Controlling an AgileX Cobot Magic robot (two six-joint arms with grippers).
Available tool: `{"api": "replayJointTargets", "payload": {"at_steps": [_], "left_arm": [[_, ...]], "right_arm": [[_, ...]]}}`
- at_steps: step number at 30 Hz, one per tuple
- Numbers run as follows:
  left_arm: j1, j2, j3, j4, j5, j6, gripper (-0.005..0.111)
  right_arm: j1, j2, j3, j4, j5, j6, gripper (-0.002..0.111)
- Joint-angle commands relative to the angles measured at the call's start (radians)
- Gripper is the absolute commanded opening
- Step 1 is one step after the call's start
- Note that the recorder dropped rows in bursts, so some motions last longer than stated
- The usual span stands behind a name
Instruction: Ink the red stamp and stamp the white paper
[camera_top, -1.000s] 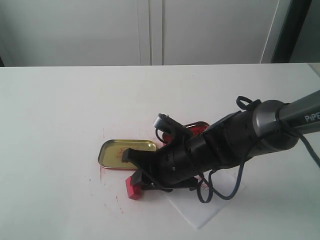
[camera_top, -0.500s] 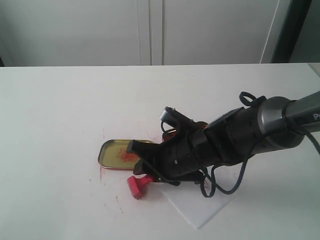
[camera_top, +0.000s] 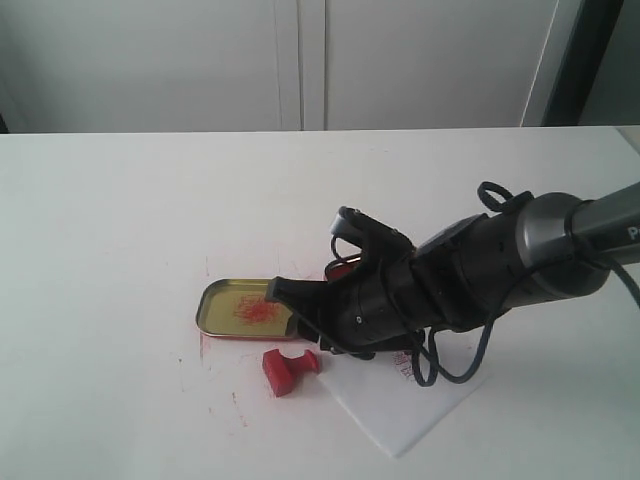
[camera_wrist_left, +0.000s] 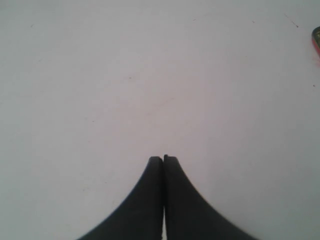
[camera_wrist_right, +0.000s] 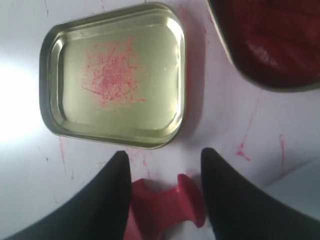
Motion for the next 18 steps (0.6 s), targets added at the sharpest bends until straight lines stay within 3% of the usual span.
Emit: {"api": "replayJointTargets", "payload": {"at_steps": [1,6,15,18], "left_arm": [[-0.008,-0.004,0.008,-0.003,0.0,-0.003,0.0],[-0.008,-0.004,0.008,-0.003,0.0,-0.003,0.0],[-0.008,-0.004,0.008,-0.003,0.0,-0.003,0.0],[-0.008,-0.004,0.008,-0.003,0.0,-0.003,0.0]], "right_arm": [[0.0,-0.023,-0.005,-0.014,-0.006,-0.002,0.043],[0.0,-0.061,-0.005,-0.043,0.01,-0.085,0.035],[0.0,-0.151,-0.005,-0.187,0.045,-0.081,0.002],[0.0,-0.182,-0.005,-0.249,0.079,-0.081,0.0]]}}
